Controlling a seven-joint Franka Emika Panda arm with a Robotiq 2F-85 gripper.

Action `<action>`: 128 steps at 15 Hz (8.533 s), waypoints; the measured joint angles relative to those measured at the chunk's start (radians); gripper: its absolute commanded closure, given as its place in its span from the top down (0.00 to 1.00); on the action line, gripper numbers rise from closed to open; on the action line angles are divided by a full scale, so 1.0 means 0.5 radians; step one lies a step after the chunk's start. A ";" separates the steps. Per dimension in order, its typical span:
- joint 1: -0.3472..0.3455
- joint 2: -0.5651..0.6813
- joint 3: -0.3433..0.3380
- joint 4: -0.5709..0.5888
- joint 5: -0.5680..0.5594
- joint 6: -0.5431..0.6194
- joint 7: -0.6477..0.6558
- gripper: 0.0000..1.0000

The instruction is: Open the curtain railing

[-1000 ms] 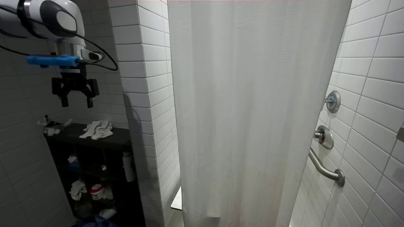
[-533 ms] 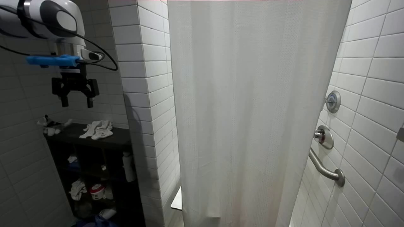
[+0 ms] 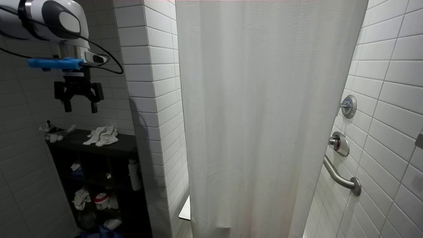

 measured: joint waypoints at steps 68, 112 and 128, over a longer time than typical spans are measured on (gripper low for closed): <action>-0.625 0.223 -0.142 0.654 -1.088 0.783 1.714 1.00; -0.325 0.819 -0.312 1.998 -0.646 -0.079 0.395 1.00; -0.350 1.077 -0.347 2.282 -0.523 -0.331 0.315 1.00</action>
